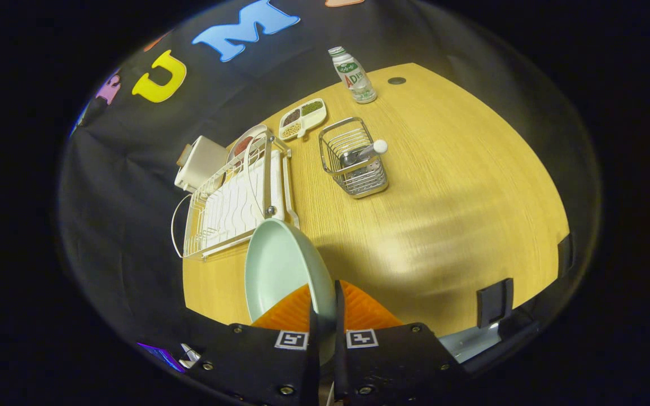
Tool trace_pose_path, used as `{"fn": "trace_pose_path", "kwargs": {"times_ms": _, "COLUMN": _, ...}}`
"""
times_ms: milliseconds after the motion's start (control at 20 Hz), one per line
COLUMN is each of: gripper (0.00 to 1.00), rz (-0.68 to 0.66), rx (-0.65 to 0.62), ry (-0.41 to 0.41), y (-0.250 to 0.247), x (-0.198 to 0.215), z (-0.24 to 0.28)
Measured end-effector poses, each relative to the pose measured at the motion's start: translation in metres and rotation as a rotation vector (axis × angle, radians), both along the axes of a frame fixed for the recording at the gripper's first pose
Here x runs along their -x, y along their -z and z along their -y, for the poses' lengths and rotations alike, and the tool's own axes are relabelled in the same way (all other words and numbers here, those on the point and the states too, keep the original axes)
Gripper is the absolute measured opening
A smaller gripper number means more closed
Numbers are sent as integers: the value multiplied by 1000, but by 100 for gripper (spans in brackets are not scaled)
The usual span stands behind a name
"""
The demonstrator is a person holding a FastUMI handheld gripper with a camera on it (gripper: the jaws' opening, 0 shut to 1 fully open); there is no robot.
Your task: Take the plate from the dish rack, then take the spoon from the basket and place it into the plate.
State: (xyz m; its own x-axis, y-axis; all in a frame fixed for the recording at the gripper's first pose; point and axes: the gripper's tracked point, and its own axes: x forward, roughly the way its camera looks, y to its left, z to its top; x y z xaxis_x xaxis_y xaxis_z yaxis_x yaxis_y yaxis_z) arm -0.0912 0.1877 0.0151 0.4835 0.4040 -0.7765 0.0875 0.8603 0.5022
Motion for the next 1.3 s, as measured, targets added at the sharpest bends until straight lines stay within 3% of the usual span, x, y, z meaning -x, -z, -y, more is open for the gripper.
{"fn": "trace_pose_path", "kwargs": {"times_ms": 350, "gripper": 10, "rz": -43, "rx": -126, "ry": -2, "y": 44, "x": 0, "z": -25}}
{"fn": "trace_pose_path", "kwargs": {"times_ms": 950, "gripper": 13, "rz": -40, "rx": -86, "ry": -37, "y": 81, "x": -17, "z": -31}}
{"fn": "trace_pose_path", "kwargs": {"times_ms": 1100, "gripper": 21, "rz": 41, "rx": 20, "ry": -80, "y": 74, "x": -27, "z": -13}}
{"fn": "trace_pose_path", "kwargs": {"times_ms": 1200, "gripper": 34, "rz": 111, "rx": 71, "ry": -106, "y": 57, "x": -36, "z": 0}}
{"fn": "trace_pose_path", "kwargs": {"times_ms": 1300, "gripper": 39, "rz": 200, "rx": 116, "ry": -116, "y": 38, "x": -39, "z": 12}}
